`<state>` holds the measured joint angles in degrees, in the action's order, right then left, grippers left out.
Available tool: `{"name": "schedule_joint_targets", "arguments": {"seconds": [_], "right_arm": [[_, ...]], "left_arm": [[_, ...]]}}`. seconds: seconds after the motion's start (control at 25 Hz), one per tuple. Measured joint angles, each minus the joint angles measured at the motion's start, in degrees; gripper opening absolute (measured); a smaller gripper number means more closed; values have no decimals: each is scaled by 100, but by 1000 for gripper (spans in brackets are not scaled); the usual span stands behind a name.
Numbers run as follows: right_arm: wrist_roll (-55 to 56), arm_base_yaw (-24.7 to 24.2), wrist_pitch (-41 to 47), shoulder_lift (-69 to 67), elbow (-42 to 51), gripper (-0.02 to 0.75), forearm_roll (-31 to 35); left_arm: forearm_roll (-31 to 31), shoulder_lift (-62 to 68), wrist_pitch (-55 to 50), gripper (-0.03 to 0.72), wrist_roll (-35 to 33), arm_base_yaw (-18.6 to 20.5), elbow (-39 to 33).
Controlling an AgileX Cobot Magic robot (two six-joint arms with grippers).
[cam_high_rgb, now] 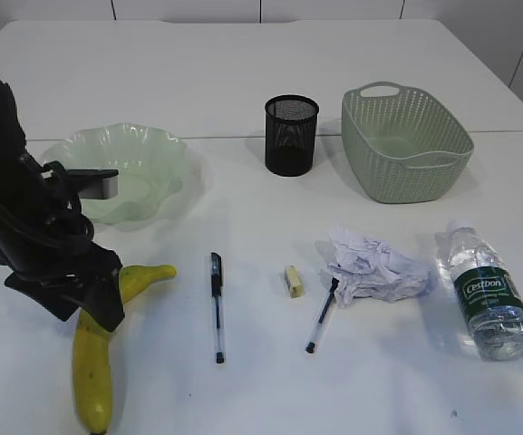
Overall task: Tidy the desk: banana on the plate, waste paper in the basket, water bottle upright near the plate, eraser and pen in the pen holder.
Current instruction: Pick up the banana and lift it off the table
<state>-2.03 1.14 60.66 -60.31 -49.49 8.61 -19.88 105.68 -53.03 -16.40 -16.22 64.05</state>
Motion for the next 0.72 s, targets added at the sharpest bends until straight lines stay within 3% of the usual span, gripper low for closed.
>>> {"name": "schedule_joint_targets", "arguments": {"seconds": [0.72], "right_arm": [[0, 0, -24, 0, 0, 556, 11]], "left_arm": [[207, 247, 257, 501, 0, -37, 13]]}}
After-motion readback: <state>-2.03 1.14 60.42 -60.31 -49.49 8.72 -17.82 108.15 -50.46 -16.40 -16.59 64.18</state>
